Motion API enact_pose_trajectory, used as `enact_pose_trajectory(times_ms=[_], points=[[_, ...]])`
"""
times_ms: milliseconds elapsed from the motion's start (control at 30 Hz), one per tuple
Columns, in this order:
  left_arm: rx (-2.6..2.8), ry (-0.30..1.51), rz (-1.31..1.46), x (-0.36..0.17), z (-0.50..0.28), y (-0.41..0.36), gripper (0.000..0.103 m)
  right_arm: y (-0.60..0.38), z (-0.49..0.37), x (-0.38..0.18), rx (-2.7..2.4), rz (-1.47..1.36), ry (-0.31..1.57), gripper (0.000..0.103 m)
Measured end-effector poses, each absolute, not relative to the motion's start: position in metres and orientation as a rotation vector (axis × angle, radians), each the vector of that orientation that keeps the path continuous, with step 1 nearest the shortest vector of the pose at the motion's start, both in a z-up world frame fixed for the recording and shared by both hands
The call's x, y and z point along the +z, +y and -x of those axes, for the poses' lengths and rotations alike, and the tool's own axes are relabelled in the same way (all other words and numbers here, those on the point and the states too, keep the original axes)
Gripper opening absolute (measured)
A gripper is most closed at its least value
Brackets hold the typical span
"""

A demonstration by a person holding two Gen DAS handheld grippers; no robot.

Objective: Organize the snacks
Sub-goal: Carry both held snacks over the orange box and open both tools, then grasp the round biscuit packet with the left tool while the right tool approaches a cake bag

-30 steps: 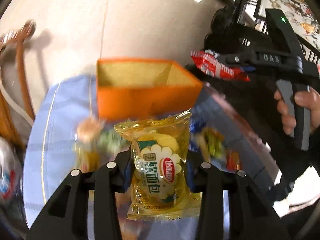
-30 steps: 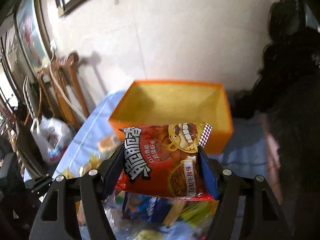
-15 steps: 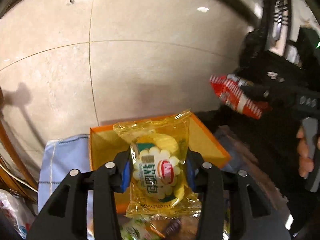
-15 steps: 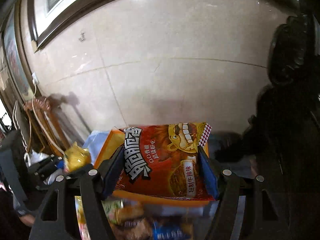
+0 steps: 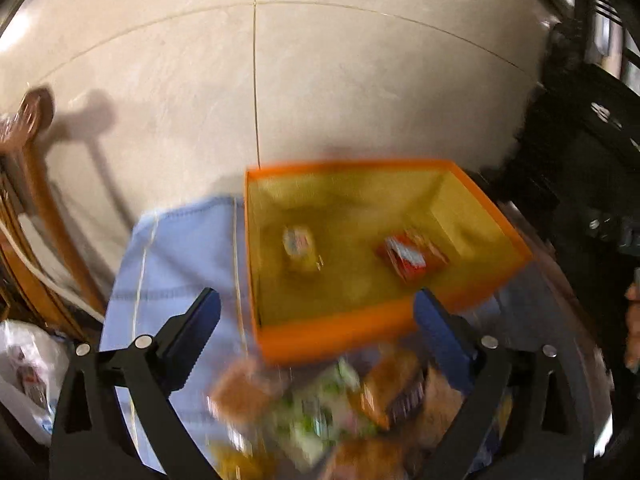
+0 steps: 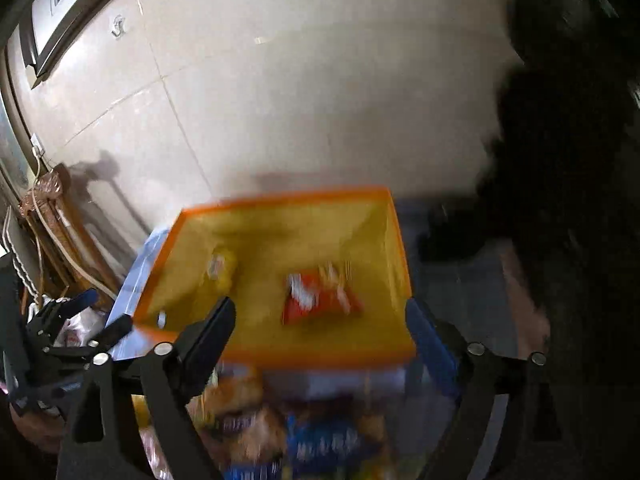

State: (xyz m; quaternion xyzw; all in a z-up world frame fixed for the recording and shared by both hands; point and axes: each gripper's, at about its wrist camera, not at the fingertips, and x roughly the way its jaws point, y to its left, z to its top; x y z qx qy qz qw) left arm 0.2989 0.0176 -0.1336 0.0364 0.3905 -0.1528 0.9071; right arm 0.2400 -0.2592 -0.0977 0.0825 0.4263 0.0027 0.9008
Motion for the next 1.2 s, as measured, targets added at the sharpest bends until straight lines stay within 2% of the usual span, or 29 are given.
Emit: enact_pose_trajectory(times_ms=[267, 500, 667, 1033, 1100, 1133, 1167, 1200], points=[[-0.423, 0.872, -0.188, -0.189, -0.150, 0.063, 0.095, -0.252, -0.117, -0.179, -0.065, -0.193, 1.103, 0.088], [-0.444, 0.902, -0.338, -0.236, -0.070, 0.079, 0.095, -0.204, -0.065, -0.202, 0.068, -0.154, 1.127, 0.089], [-0.436, 0.907, -0.362, -0.257, -0.059, 0.070, 0.095, -0.158, -0.043, -0.217, 0.147, 0.013, 1.137, 0.088], [-0.336, 1.033, -0.243, -0.301, -0.083, 0.091, 0.096, -0.126, -0.057, -0.254, 0.124, 0.128, 1.151, 0.089], [-0.335, 1.029, -0.230, -0.300, -0.084, 0.093, 0.088, -0.126, -0.060, -0.256, 0.124, 0.114, 1.161, 0.087], [-0.343, 1.017, -0.230, -0.299, -0.083, 0.093, 0.074, -0.126, -0.061, -0.257, 0.127, 0.110, 1.174, 0.084], [-0.358, 1.014, -0.234, -0.297, -0.083, 0.092, 0.070, -0.129, -0.061, -0.256, 0.130, 0.107, 1.179, 0.080], [-0.361, 1.018, -0.235, -0.297, -0.083, 0.092, 0.070, -0.130, -0.063, -0.256, 0.132, 0.104, 1.185, 0.078]])
